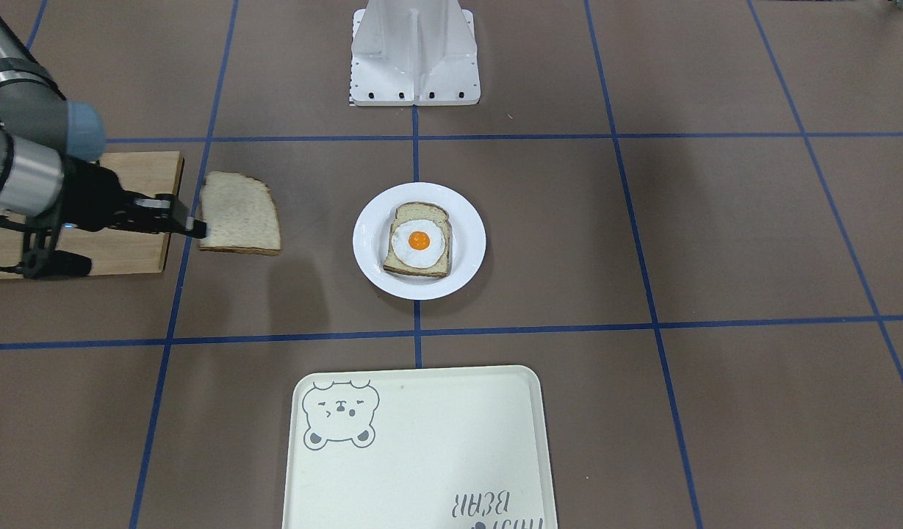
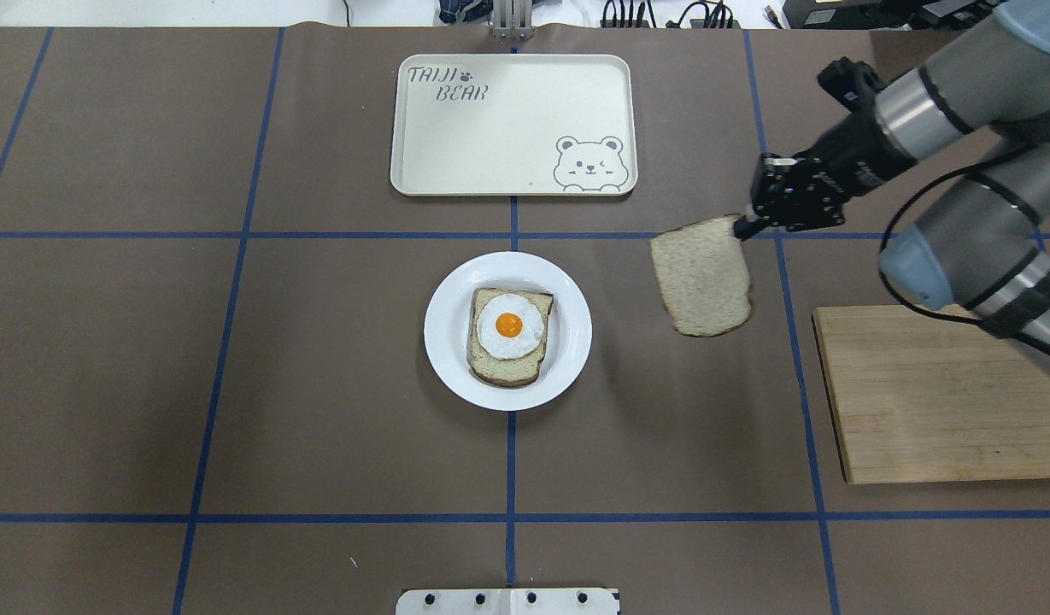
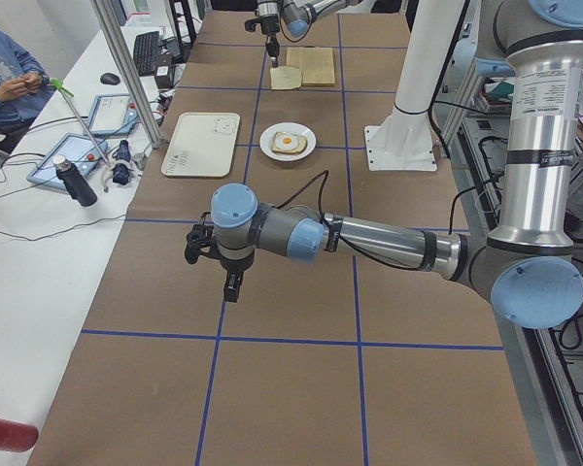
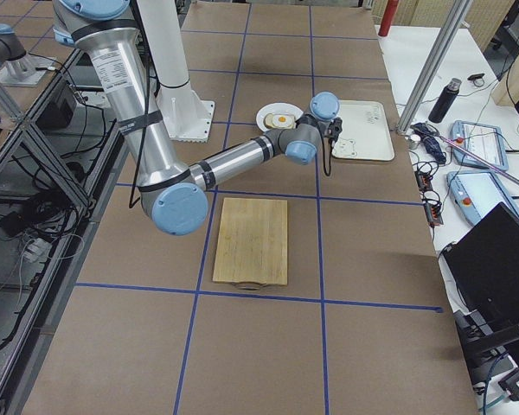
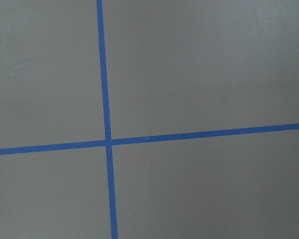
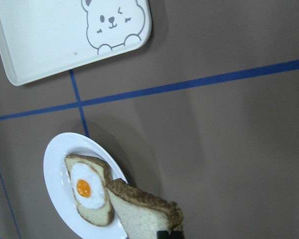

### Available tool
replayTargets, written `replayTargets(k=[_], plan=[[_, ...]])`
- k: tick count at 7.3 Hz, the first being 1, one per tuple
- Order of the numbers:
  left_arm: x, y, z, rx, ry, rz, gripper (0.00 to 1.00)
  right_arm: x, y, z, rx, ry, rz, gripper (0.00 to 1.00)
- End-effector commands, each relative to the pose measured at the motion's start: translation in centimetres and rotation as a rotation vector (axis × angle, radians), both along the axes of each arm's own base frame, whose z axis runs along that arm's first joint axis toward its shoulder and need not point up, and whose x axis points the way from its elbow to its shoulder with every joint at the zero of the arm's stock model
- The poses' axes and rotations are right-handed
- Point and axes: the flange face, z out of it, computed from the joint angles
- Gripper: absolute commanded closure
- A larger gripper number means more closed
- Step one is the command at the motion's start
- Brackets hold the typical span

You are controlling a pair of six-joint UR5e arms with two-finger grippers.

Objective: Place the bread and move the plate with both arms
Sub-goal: 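Lift the bread and carry it over the egg toast on the plate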

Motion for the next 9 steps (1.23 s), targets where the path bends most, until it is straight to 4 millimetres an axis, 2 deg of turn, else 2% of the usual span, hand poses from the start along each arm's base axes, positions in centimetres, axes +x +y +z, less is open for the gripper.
replayTargets(k=[1, 2, 3, 5, 6, 9], plan=[[0.1, 0.1, 0.1, -0.01, 0.003, -0.006, 0.01, -10.8, 3.4, -7.4, -0.112, 0.012, 0.117, 1.0], [0.1, -0.2, -0.4, -0.018, 0.007, -0.024, 0.01, -14.7, 5.3, -9.0, -0.125, 0.016, 0.181, 1.0], [0.1, -0.3, -0.5, -0.008, 0.009, -0.026, 0.01, -16.7, 6.3, -9.0, -0.137, 0.027, 0.209, 1.0], [0.3, -0.3, -0.8, -0.005, 0.033, -0.018, 0.01, -20.1, 8.0, -7.6, -0.15, 0.062, 0.235, 1.0], [0.4, -0.2, -0.9, -0.005, 0.04, -0.015, 0.01, -21.2, 8.5, -6.8, -0.149, 0.078, 0.241, 1.0], [0.6, -0.4, -0.9, 0.014, 0.043, -0.013, 0.01, -21.4, 8.6, -6.7, -0.138, 0.081, 0.247, 1.0]])
